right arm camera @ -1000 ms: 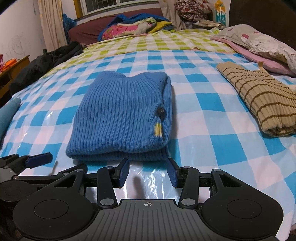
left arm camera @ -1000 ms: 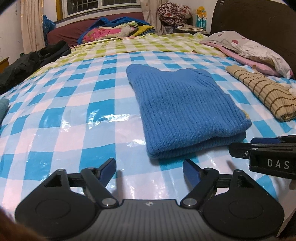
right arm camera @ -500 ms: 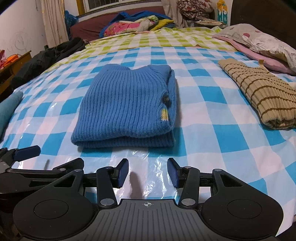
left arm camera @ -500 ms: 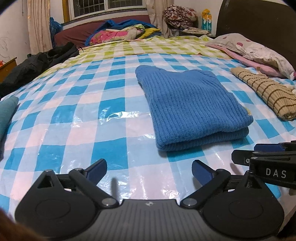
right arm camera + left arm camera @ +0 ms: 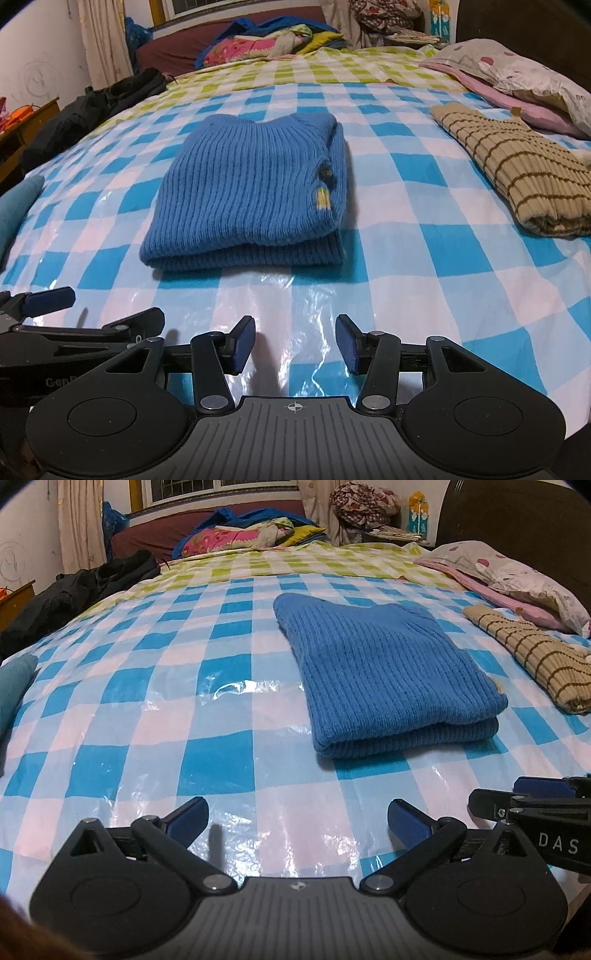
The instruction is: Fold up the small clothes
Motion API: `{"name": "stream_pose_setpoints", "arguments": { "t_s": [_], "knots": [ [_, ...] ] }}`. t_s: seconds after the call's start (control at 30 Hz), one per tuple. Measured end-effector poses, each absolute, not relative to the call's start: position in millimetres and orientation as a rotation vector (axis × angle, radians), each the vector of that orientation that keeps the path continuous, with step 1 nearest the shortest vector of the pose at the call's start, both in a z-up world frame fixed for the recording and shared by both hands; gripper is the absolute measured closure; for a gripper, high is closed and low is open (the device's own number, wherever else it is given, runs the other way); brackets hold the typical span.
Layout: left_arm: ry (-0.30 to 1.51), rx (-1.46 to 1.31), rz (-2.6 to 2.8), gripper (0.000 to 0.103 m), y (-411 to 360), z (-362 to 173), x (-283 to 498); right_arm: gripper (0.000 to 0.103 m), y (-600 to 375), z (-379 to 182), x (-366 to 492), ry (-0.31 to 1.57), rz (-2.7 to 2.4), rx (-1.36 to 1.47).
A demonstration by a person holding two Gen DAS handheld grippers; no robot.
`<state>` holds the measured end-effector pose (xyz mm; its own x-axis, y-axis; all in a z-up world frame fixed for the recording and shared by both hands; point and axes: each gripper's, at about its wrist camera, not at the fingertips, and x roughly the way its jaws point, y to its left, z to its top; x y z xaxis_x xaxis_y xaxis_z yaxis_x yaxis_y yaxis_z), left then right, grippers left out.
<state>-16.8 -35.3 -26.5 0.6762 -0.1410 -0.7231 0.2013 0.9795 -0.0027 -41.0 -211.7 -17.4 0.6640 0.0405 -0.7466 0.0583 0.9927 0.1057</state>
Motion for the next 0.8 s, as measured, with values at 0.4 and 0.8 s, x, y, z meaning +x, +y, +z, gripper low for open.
{"name": "stream_pose_setpoints", "arguments": {
  "t_s": [0.4, 0.8],
  "knots": [
    [0.809, 0.102, -0.171, 0.0, -38.0, -25.4, -20.4, 0.051, -209.6, -21.1, -46.0, 0.837, -0.034, 0.106],
    [0.821, 0.12, -0.158, 0.0, -42.6, -24.3, -21.8, 0.051, -211.9, -23.0, -48.7, 0.841, -0.053, 0.121]
  ]
}}
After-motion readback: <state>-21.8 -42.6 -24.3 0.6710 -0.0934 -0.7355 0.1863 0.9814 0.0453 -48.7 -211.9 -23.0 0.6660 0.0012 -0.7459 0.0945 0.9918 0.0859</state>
